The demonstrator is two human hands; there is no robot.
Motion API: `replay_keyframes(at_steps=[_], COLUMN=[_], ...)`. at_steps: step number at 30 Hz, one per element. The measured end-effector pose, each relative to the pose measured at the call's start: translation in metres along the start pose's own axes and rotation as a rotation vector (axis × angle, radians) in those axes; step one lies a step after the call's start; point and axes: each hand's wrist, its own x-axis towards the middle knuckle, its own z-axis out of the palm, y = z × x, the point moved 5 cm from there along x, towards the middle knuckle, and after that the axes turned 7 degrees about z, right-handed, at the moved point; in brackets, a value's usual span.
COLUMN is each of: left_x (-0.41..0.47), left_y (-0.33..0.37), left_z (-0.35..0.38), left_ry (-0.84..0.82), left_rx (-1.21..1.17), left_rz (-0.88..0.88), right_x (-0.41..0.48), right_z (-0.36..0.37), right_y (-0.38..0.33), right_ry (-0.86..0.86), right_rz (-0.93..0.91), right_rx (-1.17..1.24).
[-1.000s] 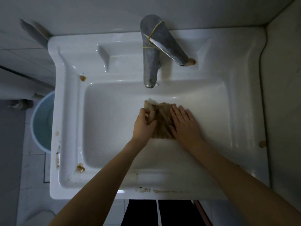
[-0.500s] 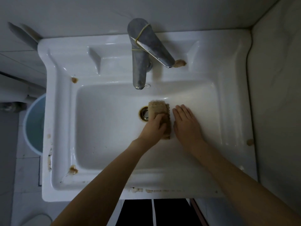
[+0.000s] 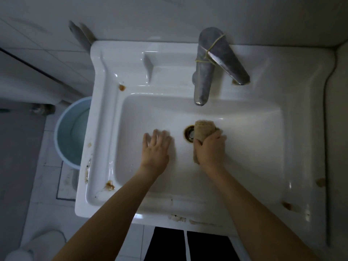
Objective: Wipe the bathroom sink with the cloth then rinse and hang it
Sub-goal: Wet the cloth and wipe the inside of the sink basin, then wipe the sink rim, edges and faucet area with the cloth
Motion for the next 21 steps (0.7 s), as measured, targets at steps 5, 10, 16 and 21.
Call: replay_keyframes(at_steps=[5, 10, 16, 21], left_x=[0.002, -0.024, -0.075, -0.077], left_y=[-0.003, -0.02, -0.025, 0.032], left_z=[-0.013, -0.058, -0.104, -0.125], left_ry=[-0.059, 0.12, 0.345, 0.324], left_rx=[-0.13, -0.495, -0.586, -0.638], left_rz=[-0.025, -0.071, -0.092, 0.055], right_x=[0.015, -0.003, -0.033, -0.058], right_z=[-0.009, -0.031, -0.12, -0.203], right_y=[0.009, 0.009, 0.027, 0.07], right_ry=[-0.164, -0.566, -0.47, -0.206], right_rz=[0.229, 0.231, 0.052, -0.011], right_rx=[0.497, 0.796, 0.863, 1.001])
